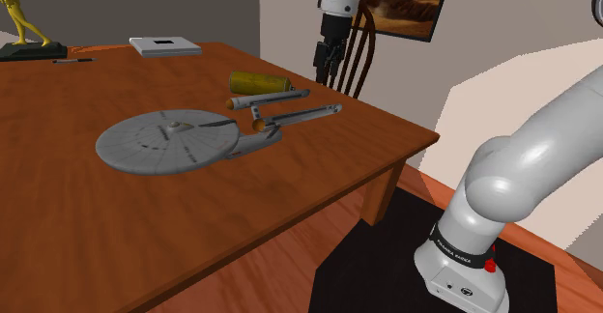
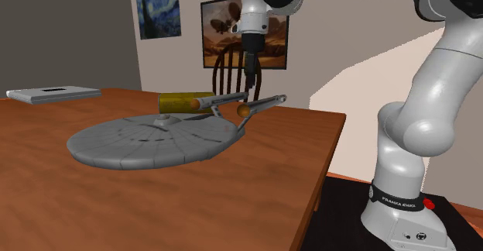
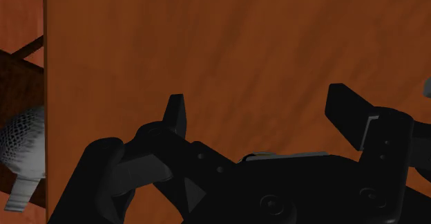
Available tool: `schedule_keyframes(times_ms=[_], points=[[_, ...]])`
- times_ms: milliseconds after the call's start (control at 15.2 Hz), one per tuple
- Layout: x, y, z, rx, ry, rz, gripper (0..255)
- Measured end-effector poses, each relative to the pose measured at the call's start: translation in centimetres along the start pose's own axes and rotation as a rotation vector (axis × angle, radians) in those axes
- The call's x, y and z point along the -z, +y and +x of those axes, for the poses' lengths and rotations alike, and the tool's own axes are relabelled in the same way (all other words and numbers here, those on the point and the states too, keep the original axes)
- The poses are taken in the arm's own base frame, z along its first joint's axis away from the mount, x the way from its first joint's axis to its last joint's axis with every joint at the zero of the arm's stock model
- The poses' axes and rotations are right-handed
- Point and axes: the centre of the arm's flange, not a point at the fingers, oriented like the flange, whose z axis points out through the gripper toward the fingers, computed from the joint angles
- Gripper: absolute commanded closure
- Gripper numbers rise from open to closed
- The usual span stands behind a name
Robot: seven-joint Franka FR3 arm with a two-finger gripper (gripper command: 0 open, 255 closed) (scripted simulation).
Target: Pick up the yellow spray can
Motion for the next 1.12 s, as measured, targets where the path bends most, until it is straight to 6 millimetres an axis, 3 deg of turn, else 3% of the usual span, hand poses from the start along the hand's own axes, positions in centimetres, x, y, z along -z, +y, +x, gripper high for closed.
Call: schedule_keyframes(times_ms=[594,726,1122], points=[[-0.6,0.2,11.0,0.055,0.007,0.076,0],[-1.2,-0.1,11.9,0.059,0.007,0.081,0],[-4.1,-0.3,12.0,0.060,0.007,0.083,0]])
